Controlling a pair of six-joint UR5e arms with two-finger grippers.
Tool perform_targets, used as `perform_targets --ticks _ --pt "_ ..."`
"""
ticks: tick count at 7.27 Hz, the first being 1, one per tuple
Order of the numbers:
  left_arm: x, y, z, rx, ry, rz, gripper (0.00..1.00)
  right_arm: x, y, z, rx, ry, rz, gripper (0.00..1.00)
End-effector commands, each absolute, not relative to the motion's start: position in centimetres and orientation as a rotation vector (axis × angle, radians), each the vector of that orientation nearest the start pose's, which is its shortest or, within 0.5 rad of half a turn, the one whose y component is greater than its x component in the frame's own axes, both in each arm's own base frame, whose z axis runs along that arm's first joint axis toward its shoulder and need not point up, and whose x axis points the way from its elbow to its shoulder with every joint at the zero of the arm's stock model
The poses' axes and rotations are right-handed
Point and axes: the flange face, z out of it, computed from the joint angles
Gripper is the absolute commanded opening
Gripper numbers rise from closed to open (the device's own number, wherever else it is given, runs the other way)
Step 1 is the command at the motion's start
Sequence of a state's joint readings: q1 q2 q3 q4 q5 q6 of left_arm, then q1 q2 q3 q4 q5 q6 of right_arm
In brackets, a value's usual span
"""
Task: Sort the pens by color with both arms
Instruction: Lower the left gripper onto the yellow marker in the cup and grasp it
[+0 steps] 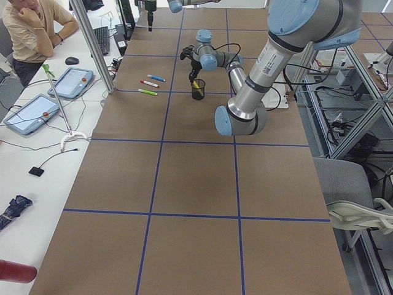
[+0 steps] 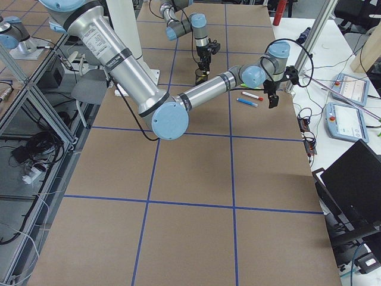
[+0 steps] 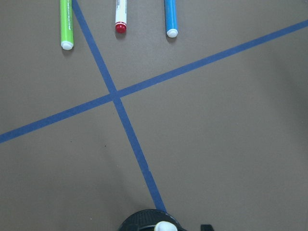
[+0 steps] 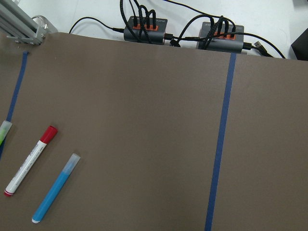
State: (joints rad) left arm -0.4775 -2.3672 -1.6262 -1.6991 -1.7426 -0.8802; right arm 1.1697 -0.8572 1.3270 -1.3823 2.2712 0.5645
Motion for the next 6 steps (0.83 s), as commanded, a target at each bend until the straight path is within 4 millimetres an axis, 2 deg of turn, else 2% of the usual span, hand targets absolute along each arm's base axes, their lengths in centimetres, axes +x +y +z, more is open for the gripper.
perform_targets --ticks 1,6 --pt "56.85 -42.48 13.65 0.409 0.906 0.281 0.49 -23.2 -72.02 30.6 0.246 -0.885 -0.079 0.99" --pt "56.99 -42.54 13.84 0.407 0.901 0.282 0.38 -23.36 -71.86 31.16 0.24 -0.882 -0.08 0.99"
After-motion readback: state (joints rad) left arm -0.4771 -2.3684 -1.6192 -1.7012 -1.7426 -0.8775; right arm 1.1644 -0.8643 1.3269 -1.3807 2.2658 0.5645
